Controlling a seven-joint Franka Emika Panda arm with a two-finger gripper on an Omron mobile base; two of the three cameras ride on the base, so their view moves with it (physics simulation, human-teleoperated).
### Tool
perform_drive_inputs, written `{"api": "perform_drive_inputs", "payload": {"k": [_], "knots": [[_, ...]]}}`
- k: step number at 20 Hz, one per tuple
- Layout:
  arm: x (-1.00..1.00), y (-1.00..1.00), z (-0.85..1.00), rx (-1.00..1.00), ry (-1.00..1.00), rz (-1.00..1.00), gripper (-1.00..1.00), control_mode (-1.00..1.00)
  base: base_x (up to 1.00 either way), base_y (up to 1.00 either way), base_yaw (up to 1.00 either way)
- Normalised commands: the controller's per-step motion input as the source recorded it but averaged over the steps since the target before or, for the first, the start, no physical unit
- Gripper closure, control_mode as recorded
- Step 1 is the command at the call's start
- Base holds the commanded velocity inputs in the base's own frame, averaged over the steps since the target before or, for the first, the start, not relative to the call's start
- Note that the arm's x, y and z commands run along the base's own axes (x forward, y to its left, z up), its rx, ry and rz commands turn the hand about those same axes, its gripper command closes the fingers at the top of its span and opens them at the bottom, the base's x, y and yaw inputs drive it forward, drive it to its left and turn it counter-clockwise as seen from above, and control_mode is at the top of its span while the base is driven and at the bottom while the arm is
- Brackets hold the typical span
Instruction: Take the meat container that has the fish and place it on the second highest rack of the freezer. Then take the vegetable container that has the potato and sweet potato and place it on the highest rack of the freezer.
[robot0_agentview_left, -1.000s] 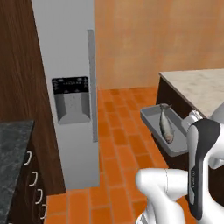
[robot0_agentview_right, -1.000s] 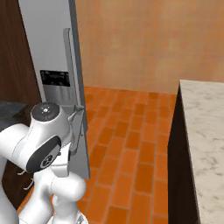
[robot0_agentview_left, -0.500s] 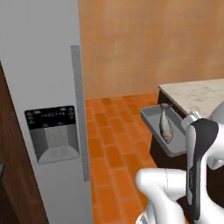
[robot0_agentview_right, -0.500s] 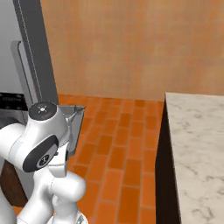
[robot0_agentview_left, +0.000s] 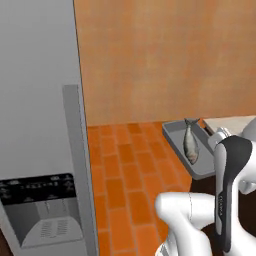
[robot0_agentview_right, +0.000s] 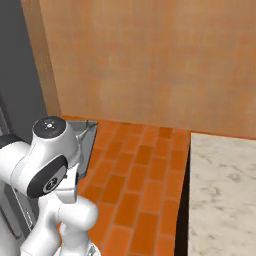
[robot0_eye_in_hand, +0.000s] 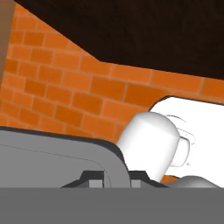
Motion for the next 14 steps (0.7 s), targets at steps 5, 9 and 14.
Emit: {"api": "perform_drive_inputs", "payload": {"k": [5, 9, 14], "knots": [[0.0, 0.0, 0.0, 0.0, 0.0, 0.0, 1.0, 1.0, 1.0, -0.08, 0.23], [0.0, 0.0, 0.0, 0.0, 0.0, 0.0, 1.0, 1.0, 1.0, -0.15, 0.31], [0.0, 0.0, 0.0, 0.0, 0.0, 0.0, 1.0, 1.0, 1.0, -0.11, 0.44]]}}
